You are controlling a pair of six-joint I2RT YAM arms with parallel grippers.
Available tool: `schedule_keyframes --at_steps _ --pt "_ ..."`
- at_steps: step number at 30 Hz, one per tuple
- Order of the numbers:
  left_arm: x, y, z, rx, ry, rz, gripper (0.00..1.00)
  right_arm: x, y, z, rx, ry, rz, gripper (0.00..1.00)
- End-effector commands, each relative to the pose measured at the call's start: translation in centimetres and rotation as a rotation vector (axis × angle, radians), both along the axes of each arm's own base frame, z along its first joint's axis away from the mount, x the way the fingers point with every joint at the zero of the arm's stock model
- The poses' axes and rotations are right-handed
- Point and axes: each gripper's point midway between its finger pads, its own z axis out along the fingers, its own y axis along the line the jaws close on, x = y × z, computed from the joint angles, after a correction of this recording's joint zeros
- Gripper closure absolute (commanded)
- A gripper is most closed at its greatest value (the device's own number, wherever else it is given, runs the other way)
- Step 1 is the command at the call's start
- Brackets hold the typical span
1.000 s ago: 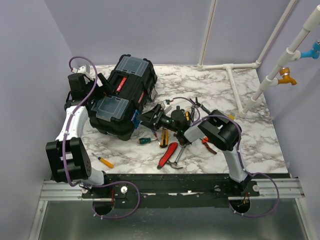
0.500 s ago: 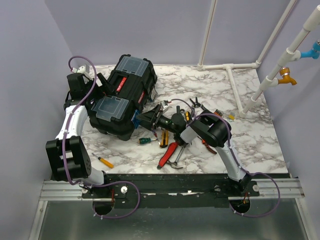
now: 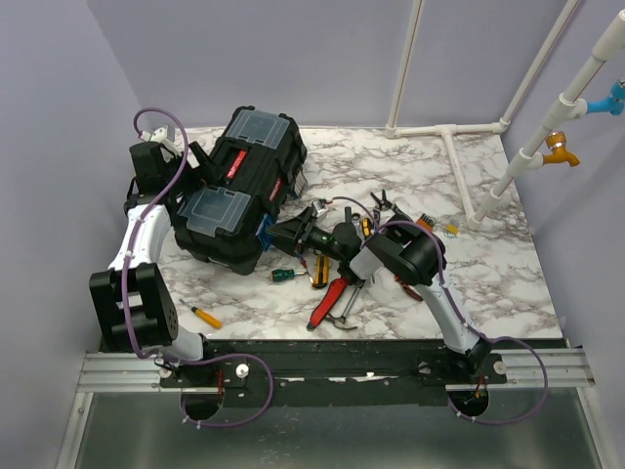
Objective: Pack the tool kit
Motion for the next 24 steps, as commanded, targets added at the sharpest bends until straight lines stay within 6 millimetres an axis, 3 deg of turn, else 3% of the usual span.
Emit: schedule_keyframes --at_steps 1,6,15,16,19,22,24 --pt "-4.0 -1.6 -10.3 -0.058 0.348 -0.034 0.07 -0.4 0.5 4.4 0.116 -0.127 0.018 0.37" --pt "-4.0 -1.5 -11.8 0.070 0.431 -0.012 0.07 -0.4 0.7 5.7 0.124 -0.160 0.026 0.58" --pt "-4.0 -1.3 -13.3 0.301 0.548 0.013 0.06 -0.3 0.5 5.5 0.093 -0.161 0.005 0.73" --pt "-4.0 -1.3 -13.4 0.330 0.559 0.016 0.06 -0.3 0.5 5.5 0.094 -0.162 0.007 0.69" --pt "-4.0 -1.8 -13.5 0.382 0.574 0.005 0.06 -0.3 0.2 5.4 0.087 -0.154 -0.010 0.31" --pt "-4.0 -2.1 -13.2 0.379 0.563 -0.007 0.03 -0.2 -0.2 5.4 0.075 -0.156 -0.029 0.16" --pt "-4.1 -2.2 -12.8 0.377 0.549 -0.011 0.02 -0.2 -0.3 5.3 0.071 -0.156 -0.031 0.13"
